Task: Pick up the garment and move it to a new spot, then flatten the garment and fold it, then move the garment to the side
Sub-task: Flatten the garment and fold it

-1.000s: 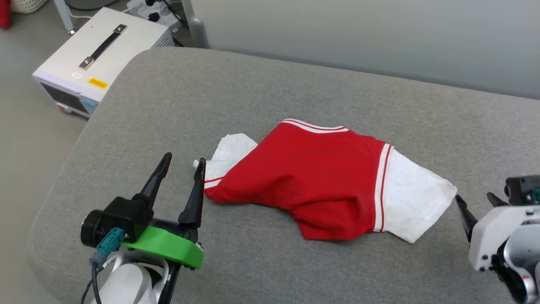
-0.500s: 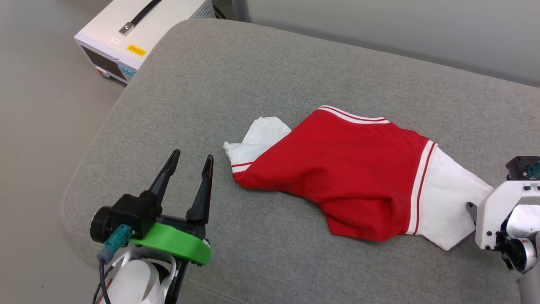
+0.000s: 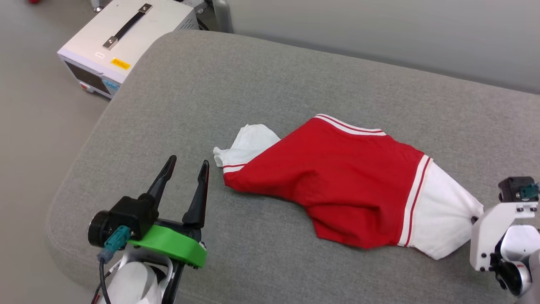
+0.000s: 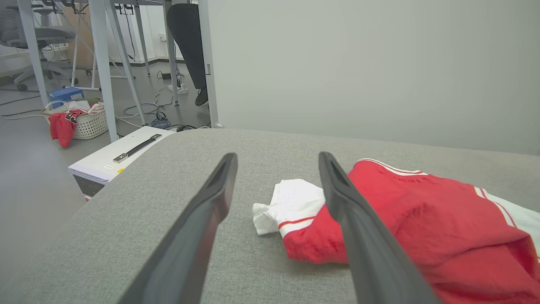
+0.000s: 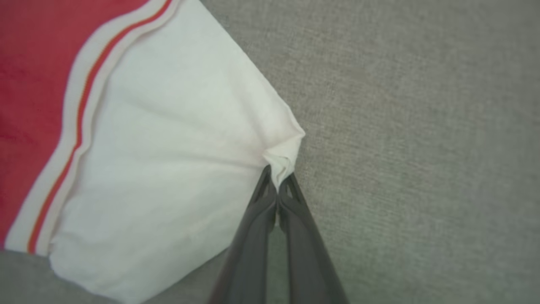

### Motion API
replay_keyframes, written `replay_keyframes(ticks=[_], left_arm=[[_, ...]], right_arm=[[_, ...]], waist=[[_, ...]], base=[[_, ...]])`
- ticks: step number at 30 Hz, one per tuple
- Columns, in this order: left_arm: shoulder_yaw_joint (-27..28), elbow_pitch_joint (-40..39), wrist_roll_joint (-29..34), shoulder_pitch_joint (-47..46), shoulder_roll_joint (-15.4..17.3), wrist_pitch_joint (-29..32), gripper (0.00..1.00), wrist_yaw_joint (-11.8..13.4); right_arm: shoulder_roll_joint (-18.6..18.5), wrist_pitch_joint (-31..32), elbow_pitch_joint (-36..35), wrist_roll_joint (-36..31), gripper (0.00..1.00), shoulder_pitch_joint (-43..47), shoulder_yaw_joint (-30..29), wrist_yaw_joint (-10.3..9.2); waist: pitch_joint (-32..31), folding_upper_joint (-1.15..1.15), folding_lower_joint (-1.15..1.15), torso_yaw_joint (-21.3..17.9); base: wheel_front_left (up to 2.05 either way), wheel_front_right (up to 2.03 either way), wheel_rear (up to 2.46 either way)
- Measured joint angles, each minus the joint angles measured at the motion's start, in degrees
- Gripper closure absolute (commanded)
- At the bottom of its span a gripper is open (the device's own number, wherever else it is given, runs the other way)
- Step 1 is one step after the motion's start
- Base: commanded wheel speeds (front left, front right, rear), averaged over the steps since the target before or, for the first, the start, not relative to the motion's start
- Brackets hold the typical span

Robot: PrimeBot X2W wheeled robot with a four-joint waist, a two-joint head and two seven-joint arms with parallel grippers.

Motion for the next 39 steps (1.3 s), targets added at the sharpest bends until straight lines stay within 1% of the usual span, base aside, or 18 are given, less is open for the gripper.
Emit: replay_keyframes(ticks=[6,12,17,22,23,24,27,31,35,39], left_arm=[[0.5,0.8,0.3,1.2,0.0,0.0,0.0,-0.1],[0.3,1.7,0.3,2.0,0.0,0.0,0.0,-0.5],[-0.1,2.3,0.3,2.1,0.0,0.0,0.0,-0.5],[-0.8,3.2,0.2,2.1,0.0,0.0,0.0,-0.5],[-0.9,3.4,0.2,2.1,0.0,0.0,0.0,-0.5],[-0.9,3.7,0.2,2.1,0.0,0.0,0.0,-0.5],[-0.9,4.1,0.2,2.1,0.0,0.0,0.0,-0.5],[-0.8,4.1,-0.4,2.1,0.0,0.0,0.0,-0.5],[-0.5,4.0,-0.9,2.1,-0.1,0.0,0.0,-0.4],[-0.6,4.0,-1.2,2.1,-0.1,0.0,0.0,-0.5]], right_arm=[[-1.3,0.3,-7.3,1.9,1.0,9.0,-0.6,0.0],[-3.0,1.8,-13.1,2.8,1.0,15.6,-4.0,0.0],[-3.7,2.7,-13.8,2.8,1.0,18.7,-6.9,0.0],[-3.3,1.5,-12.4,2.7,1.0,18.9,-7.3,0.0],[-3.0,0.9,-12.0,2.5,0.34,18.9,-7.4,0.0],[-2.8,0.0,-11.7,2.0,0.0,18.9,-7.5,0.01],[-2.2,-2.8,-11.9,1.6,0.0,18.3,-7.9,0.0],[-1.2,-10.1,-15.8,2.0,0.0,16.6,-8.8,0.0],[2.9,-17.7,-21.1,2.8,0.0,16.5,-11.1,0.0],[6.4,-23.8,-26.0,2.6,0.0,16.6,-10.6,0.0]], waist=[[-2.9,0.0,0.0,-3.0],[-5.1,0.0,0.0,-6.0],[-5.9,0.0,0.0,-7.9],[-6.0,0.0,0.0,-8.9],[-6.0,0.0,0.0,-9.0],[-6.1,0.0,0.0,-9.1],[-6.2,0.0,0.0,-9.4],[-6.7,0.0,0.0,-9.9],[-6.9,0.0,0.0,-10.6],[-6.3,0.0,0.0,-11.8]], base=[[0.0,0.0,0.0],[0.0,0.0,0.0],[0.0,0.0,0.0],[0.0,0.0,0.0],[0.0,0.0,0.0],[0.0,0.0,0.0],[0.0,0.0,0.0],[0.0,0.0,0.0],[0.0,0.0,0.0],[0.0,0.0,0.0]])
